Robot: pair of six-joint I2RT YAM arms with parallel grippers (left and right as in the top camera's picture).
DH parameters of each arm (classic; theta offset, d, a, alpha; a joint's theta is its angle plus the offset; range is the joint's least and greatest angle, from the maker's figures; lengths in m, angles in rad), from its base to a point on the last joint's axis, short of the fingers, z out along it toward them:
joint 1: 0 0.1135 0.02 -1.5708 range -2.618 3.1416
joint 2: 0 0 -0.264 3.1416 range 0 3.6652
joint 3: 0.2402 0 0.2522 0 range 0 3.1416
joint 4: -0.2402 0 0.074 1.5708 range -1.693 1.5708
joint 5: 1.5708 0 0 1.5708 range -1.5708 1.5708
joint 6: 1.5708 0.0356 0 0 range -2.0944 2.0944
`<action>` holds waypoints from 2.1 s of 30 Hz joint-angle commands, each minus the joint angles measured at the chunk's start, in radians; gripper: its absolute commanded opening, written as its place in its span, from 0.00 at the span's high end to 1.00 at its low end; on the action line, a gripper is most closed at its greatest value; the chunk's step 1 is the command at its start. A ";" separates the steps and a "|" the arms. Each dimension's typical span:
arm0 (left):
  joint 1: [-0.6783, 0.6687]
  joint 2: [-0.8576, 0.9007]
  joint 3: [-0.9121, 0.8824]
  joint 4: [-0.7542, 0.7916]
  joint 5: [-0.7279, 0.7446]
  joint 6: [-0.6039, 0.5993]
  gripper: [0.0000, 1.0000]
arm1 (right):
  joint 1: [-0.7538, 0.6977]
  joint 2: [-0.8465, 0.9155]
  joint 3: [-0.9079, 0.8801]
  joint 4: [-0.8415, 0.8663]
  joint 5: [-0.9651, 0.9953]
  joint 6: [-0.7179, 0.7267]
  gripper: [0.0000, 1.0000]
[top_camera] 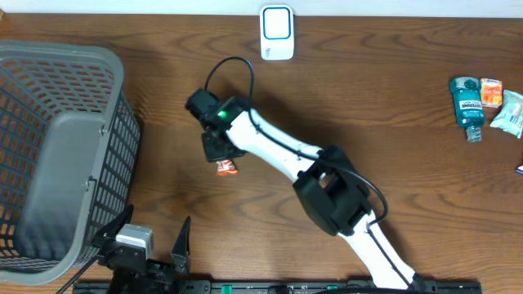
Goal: Scan the item barcode
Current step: 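Reach left and grasp the red snack bar with the right gripper, then lift the snack bar and carry it toward the scanner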
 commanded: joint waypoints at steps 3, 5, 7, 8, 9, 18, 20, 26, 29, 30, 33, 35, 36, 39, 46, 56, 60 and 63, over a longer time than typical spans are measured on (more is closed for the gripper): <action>0.005 -0.002 0.000 0.000 0.006 -0.002 0.00 | -0.130 -0.088 -0.011 -0.063 -0.426 -0.471 0.99; 0.005 -0.002 0.000 0.000 0.006 -0.002 0.00 | -0.206 -0.095 -0.011 -0.115 -0.726 -0.641 0.99; 0.005 -0.002 0.000 0.000 0.006 -0.002 0.00 | -0.272 -0.092 -0.014 -0.190 -0.942 -0.772 0.99; 0.005 -0.002 0.000 0.000 0.006 -0.002 0.00 | -0.303 -0.087 -0.016 -0.230 -1.020 -0.839 0.99; 0.005 -0.002 0.000 0.000 0.006 -0.002 0.00 | -0.337 -0.084 -0.019 -0.278 -1.099 -0.911 0.99; 0.005 -0.002 0.000 0.000 0.006 -0.002 0.00 | -0.463 -0.081 -0.040 -0.541 -1.400 -1.138 0.99; 0.005 -0.002 0.000 0.000 0.006 -0.002 0.00 | -0.467 -0.081 -0.040 -0.624 -1.436 -1.134 0.99; 0.005 -0.002 0.000 0.000 0.006 -0.002 0.00 | -0.462 -0.082 -0.042 -0.704 -1.467 -0.932 0.99; 0.005 -0.002 0.000 0.000 0.006 -0.002 0.00 | -0.462 -0.082 -0.042 -0.704 -1.457 -0.773 0.98; 0.005 -0.002 0.000 0.000 0.006 -0.002 0.00 | -0.462 -0.082 -0.042 -0.704 -1.458 -0.707 0.99; 0.005 -0.002 0.000 0.000 0.006 -0.002 0.00 | -0.462 -0.082 -0.042 -0.704 -1.458 -0.573 0.99; 0.005 -0.002 0.000 0.000 0.006 -0.002 0.00 | -0.462 -0.082 -0.042 -0.704 -1.457 -0.495 0.99; 0.005 -0.002 0.000 0.000 0.006 -0.002 0.00 | -0.460 -0.082 -0.042 -0.704 -1.456 -0.457 0.99; 0.005 -0.002 0.000 0.000 0.006 -0.002 0.00 | -0.460 -0.082 -0.042 -0.704 -1.438 -0.296 0.99; 0.005 -0.002 0.000 0.000 0.006 -0.002 0.00 | -0.460 -0.082 -0.042 -0.704 -1.435 -0.081 0.99; 0.005 -0.002 0.000 0.000 0.006 -0.002 0.00 | -0.471 -0.082 -0.042 -0.684 -1.379 -0.026 0.99; 0.005 -0.002 0.000 0.000 0.006 -0.002 0.00 | -0.506 -0.082 -0.042 -0.655 -0.893 0.166 0.99; 0.005 -0.002 0.000 0.000 0.006 -0.002 0.00 | -0.530 -0.088 -0.042 -0.655 -0.576 0.345 0.99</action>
